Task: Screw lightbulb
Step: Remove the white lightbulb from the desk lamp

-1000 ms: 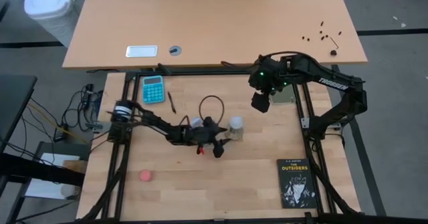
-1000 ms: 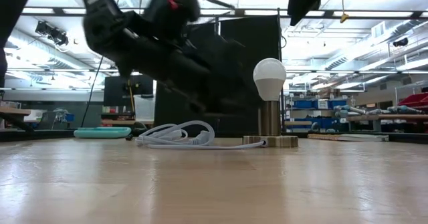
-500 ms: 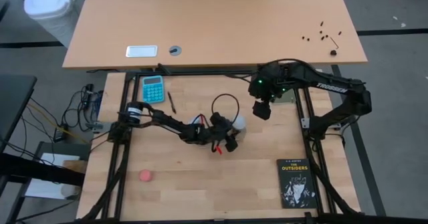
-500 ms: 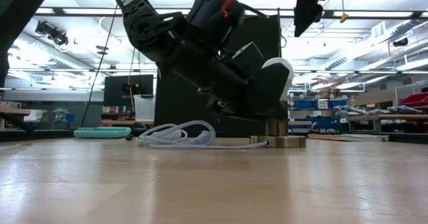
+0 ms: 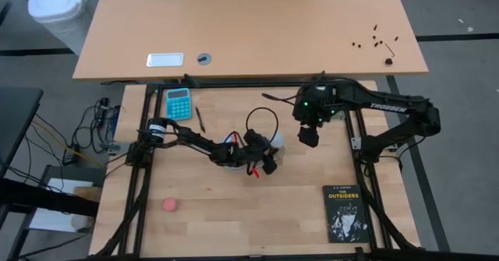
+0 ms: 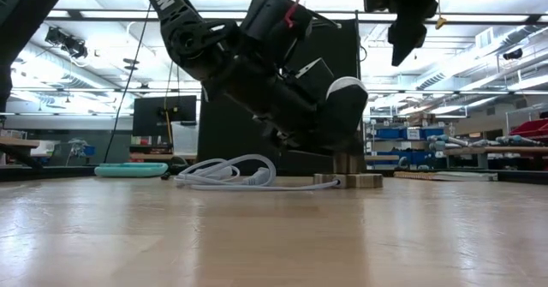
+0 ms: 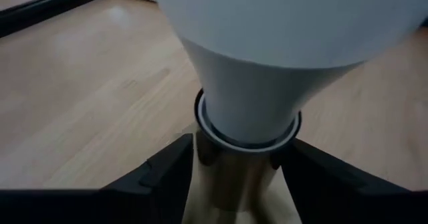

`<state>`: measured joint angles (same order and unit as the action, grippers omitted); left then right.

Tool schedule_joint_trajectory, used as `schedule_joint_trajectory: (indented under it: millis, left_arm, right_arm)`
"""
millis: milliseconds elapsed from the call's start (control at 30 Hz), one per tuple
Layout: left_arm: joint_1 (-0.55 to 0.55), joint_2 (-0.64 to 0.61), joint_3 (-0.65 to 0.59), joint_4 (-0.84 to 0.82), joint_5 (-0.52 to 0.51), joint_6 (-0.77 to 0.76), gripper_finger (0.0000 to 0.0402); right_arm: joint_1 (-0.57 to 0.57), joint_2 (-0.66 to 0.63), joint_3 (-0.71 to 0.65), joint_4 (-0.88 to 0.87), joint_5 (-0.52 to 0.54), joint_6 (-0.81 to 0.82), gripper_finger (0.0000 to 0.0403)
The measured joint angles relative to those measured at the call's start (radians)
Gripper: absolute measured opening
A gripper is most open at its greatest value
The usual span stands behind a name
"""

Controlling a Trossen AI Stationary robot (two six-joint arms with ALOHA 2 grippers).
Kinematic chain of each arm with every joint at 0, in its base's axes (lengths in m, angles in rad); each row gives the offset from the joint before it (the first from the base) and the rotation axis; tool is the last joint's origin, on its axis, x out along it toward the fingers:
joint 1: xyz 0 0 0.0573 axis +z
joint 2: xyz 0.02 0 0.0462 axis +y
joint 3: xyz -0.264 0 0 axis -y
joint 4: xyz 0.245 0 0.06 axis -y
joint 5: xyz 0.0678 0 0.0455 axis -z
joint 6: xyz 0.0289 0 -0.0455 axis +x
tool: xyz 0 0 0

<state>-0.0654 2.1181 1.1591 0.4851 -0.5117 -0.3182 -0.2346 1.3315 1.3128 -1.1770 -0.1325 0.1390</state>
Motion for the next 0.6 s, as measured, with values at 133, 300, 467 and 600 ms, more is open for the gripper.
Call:
schedule_joint_trajectory:
  millis: [133,300,467,600]
  left_arm:
    - [0.000,0.000,0.000,-0.011,0.000,-0.004,0.0202]
    - [0.000,0.000,0.000,-0.016,0.005,-0.006,0.0186]
    - [0.000,0.000,0.000,-0.017,0.007,-0.007,0.0184]
    - [0.000,0.000,0.000,-0.018,0.008,-0.007,0.0184]
  right_arm:
    - [0.005,0.000,-0.017,0.053,-0.001,0.000,0.0254]
    - [0.001,0.000,-0.017,0.105,-0.022,0.000,0.0254]
    - [-0.011,0.000,-0.017,0.106,-0.027,0.000,0.0254]
    - [-0.011,0.000,-0.017,0.106,-0.050,-0.002,0.0254]
